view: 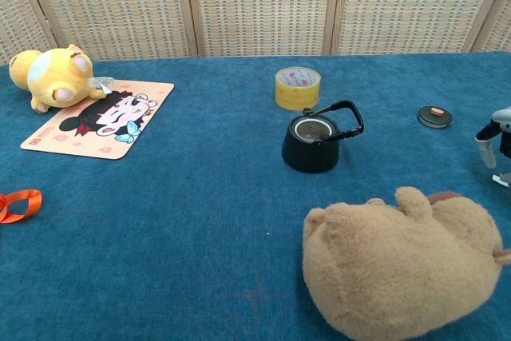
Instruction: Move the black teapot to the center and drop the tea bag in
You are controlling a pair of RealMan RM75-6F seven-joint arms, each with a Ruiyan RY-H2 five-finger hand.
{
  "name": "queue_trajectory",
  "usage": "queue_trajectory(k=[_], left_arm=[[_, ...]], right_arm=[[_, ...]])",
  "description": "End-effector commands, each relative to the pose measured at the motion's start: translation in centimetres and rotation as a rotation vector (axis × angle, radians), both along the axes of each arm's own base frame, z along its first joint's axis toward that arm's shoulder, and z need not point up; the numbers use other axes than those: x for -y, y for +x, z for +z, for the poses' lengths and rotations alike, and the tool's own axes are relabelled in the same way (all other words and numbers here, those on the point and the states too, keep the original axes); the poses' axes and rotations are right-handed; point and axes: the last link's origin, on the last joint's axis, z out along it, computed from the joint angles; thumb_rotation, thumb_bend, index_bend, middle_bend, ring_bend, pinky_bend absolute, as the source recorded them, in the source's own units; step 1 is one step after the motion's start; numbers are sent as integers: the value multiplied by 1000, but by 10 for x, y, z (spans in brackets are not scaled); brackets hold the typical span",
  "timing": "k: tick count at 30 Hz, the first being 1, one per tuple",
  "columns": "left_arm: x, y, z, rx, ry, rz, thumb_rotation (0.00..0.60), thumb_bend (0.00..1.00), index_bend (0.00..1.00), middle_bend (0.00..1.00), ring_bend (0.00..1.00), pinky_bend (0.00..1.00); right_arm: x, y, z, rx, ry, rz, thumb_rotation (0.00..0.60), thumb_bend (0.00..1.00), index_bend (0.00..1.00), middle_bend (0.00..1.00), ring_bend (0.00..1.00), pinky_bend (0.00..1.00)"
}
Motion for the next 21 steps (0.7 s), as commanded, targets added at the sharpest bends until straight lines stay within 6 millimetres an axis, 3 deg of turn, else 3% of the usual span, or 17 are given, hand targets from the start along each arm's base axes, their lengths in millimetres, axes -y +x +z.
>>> queue_trajectory(k=[1,21], left_arm=[[0,-1,0,1,1,2,600,339,0,0,0,0],[0,-2,-1,2,-3,10,600,339,0,0,0,0]], right_arm=[[2,-2,-2,-6,0,-9,600,474,548,920,992,988],[5,-17,-4,-37,-6,-51,600,479,558,920,992,988]])
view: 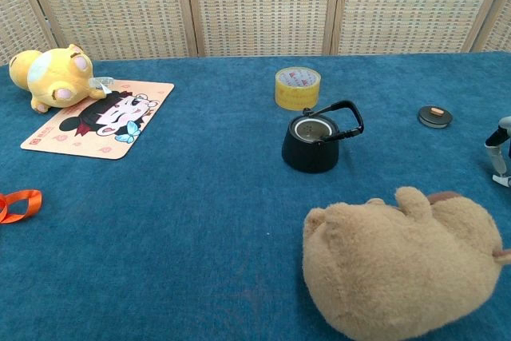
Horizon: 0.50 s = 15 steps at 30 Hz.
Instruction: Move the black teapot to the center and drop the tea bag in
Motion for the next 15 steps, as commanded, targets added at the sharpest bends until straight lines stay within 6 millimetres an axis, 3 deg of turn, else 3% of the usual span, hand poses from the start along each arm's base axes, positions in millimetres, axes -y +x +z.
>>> queue_trajectory(k=[1,15], left_arm=[[0,0,0,0,1,0,600,339,0,0,0,0],[1,-2,1,2,7,4,600,339,0,0,0,0]], right_arm=[[0,0,0,-3,1,-1,600,479,558,920,992,988],[3,-2,-2,-20,-1,-14,600,497,573,920,992,988]])
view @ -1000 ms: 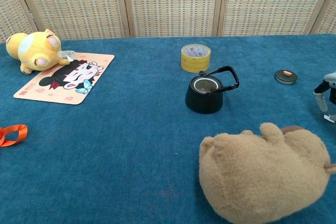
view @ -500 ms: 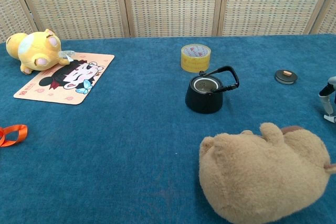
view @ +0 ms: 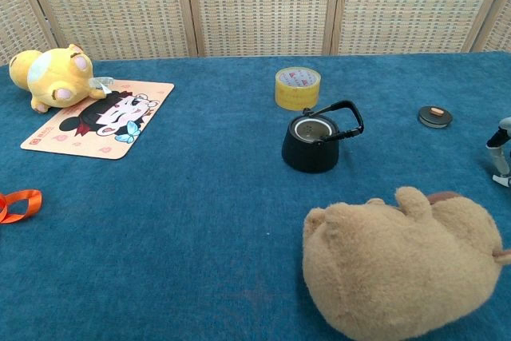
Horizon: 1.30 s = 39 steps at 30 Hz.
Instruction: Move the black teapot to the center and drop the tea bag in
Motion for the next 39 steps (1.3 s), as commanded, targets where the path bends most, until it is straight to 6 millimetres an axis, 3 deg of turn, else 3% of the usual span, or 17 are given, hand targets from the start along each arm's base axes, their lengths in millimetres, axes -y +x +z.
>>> queue_trajectory(k=[1,22,39], left_arm=[[0,0,1,1,3,1,600,339,0,0,0,0],[1,-5,1,5,6,11,600,339,0,0,0,0],[3,-7,2,8,9,14,600,339,0,0,0,0]], right_arm=[[0,0,-1,-1,0,-3,600,497,573,920,992,988],[2,5,-8,-19,11,-4,600,499,575,920,992,988],[2,7,-9,-19,8,-3,600,599,611,928,992,988]])
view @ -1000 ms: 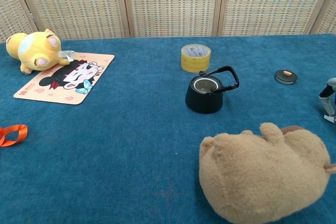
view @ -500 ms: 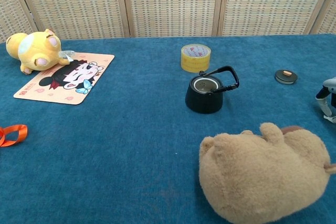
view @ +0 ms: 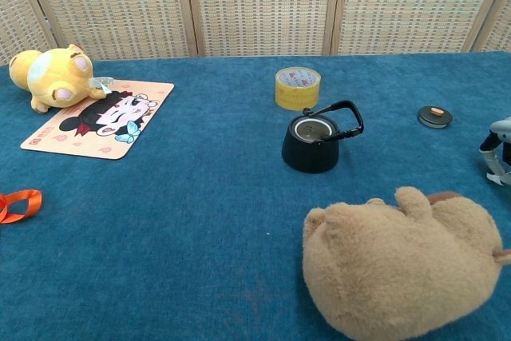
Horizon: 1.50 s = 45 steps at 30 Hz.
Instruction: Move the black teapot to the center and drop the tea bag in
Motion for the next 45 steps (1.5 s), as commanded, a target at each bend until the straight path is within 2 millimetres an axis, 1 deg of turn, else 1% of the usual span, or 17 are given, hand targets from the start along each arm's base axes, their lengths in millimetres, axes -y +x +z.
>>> queue_trajectory(k=[1,9,15,27,29,38,45], left_arm=[[0,0,0,0,0,1,600,339,0,0,0,0],[0,-2,0,3,1,3,600,339,0,0,0,0],[-1,-3,0,6,3,3,600,339,0,0,0,0],[-3,0,-2,12,-5,-7,600,339,0,0,0,0],[-3,0,-3,14,-6,-9,600,339,0,0,0,0],[-3,1,-6,17,-23,-10,600,339,0,0,0,0],[-4,1,-9,14,-38,-7,600,338,0,0,0,0]], right_arm=[[0,0,0,1,0,-1,600,601,613,929,992,988],[0,1,-1,9,-3,-2,600,638,638,933,992,988],[0,8,7,27,-25,22,600,658,661,939,993,988],[-1,41,40,109,-109,119,600,680,686,941,994,988],[-1,48,50,129,-138,140,600,681,688,942,994,988],[-3,63,81,181,-213,179,600,686,703,944,994,988],[-4,75,96,213,-237,198,600,694,709,945,994,988]])
